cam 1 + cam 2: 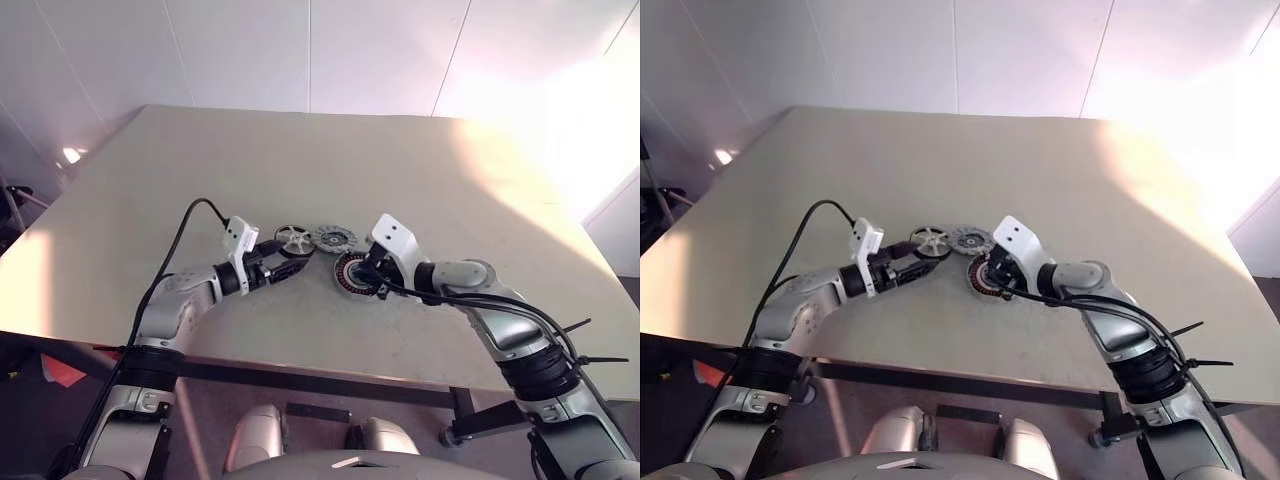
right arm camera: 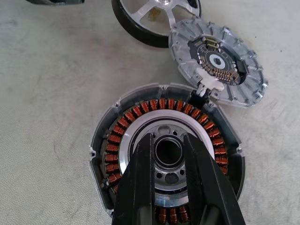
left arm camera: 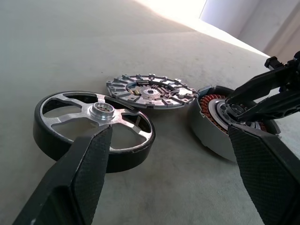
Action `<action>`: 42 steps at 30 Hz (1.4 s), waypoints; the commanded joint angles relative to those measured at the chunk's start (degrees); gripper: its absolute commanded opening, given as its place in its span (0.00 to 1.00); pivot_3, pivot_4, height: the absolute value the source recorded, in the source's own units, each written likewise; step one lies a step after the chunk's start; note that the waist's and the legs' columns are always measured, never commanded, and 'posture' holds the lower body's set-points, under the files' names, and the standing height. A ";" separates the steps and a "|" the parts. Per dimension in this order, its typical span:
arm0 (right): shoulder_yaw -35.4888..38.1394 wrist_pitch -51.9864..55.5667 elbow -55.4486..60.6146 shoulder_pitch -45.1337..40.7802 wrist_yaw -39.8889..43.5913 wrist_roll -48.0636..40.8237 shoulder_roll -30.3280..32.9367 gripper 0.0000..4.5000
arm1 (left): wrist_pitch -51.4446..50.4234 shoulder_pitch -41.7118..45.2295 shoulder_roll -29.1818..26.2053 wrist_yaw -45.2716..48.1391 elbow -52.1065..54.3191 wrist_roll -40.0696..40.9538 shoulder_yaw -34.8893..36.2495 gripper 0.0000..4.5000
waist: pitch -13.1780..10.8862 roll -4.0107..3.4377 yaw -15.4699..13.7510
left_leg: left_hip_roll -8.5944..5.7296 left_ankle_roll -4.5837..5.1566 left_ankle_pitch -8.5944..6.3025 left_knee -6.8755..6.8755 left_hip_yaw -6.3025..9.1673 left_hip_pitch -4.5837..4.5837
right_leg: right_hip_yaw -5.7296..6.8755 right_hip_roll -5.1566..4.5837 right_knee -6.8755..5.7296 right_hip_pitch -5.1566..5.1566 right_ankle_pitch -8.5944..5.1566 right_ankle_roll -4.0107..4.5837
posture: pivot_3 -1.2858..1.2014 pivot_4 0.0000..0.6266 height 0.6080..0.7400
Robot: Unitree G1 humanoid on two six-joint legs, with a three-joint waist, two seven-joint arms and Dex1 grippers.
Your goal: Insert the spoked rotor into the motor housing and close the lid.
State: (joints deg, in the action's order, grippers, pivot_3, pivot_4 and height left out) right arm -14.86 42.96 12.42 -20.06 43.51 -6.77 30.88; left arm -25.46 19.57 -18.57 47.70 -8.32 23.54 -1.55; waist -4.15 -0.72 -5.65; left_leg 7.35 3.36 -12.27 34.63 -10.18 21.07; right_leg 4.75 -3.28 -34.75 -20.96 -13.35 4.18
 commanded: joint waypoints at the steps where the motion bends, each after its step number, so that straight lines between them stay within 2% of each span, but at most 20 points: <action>1: 0.01 -0.30 2.20 -0.49 -0.49 -0.16 0.02 0.12 | 0.17 0.49 -0.73 -0.09 2.04 0.78 1.45 0.93 | 0.00 0.00 -0.01 | 0.00 0.00 0.00 0.00 0.00 0.00 | 0.00 0.00 0.00 0.00 0.01 0.01 | 0.52 0.00 1.00; 8: -0.06 -1.24 1.99 0.18 0.39 -0.24 0.84 0.12 | 0.20 0.77 -1.23 -0.08 1.72 0.87 1.60 0.93 | 0.00 0.00 -0.02 | 0.00 0.00 0.00 0.00 0.00 0.01 | 0.00 0.00 0.00 0.00 0.03 0.06 | 0.52 0.00 1.00; 14: 0.32 -1.11 4.47 0.25 0.77 -0.88 1.27 0.59 | 0.41 1.26 -1.42 -0.04 0.85 0.82 1.82 0.93 | 0.00 0.00 0.01 | 0.00 0.00 0.00 0.00 0.00 0.01 | 0.00 0.01 0.00 -0.01 0.03 0.06 | 0.52 0.00 1.00; 21: 2.31 -1.79 4.79 -1.48 0.48 -1.56 1.28 0.59 | 0.34 1.15 -1.11 -0.01 0.76 0.80 1.62 0.93 | 0.00 0.00 0.02 | 0.00 0.00 0.00 0.00 0.00 0.01 | 0.00 0.00 -0.01 -0.01 0.03 0.05 | 0.52 0.00 1.00; 26: 6.51 -1.88 3.89 -4.71 -0.97 -3.65 0.37 0.59 | -1.68 -0.70 -1.53 -0.93 1.11 2.18 3.51 0.93 | 0.00 0.00 0.13 | 0.00 -0.01 0.00 0.00 0.00 0.01 | 0.00 0.00 -0.03 -0.02 0.04 0.06 | 0.52 0.00 1.00; 33: 9.17 -1.02 2.14 -6.40 -1.59 -5.35 0.45 0.59 | -8.83 -1.33 -1.04 -5.08 -0.34 4.07 6.40 0.93 | 0.00 0.00 -0.07 | 0.00 -0.01 0.01 0.00 0.00 0.01 | 0.00 0.00 -0.03 0.00 0.04 0.07 | 0.52 0.00 1.00; 37: 8.83 -0.98 2.16 -6.35 -1.43 -5.39 0.90 0.59 | -14.23 0.32 1.38 -8.95 -1.61 5.70 7.85 0.93 | 0.00 0.00 -0.07 | -0.02 -0.01 0.01 0.01 0.00 0.01 | 0.00 -0.01 -0.03 0.01 0.04 0.07 | 0.52 0.00 1.00; 42: 9.23 -0.97 1.77 -6.63 -1.22 -5.54 1.43 0.59 | -19.19 4.58 6.70 -14.43 -6.90 10.47 13.70 0.93 | 0.00 0.00 -0.22 | -0.01 -0.03 0.02 0.03 0.00 -0.04 | 0.00 -0.01 -0.04 0.06 0.04 0.06 | 0.52 0.00 1.00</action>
State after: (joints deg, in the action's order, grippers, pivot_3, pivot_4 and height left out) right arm -6.92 42.04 13.52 -25.69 42.32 -11.46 31.64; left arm -43.23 22.37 -12.58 35.00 -13.73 31.55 9.83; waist -4.14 -0.71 -5.87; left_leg 7.33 3.33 -12.25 34.67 -10.17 21.02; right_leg 4.75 -3.28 -34.79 -20.89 -13.31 4.24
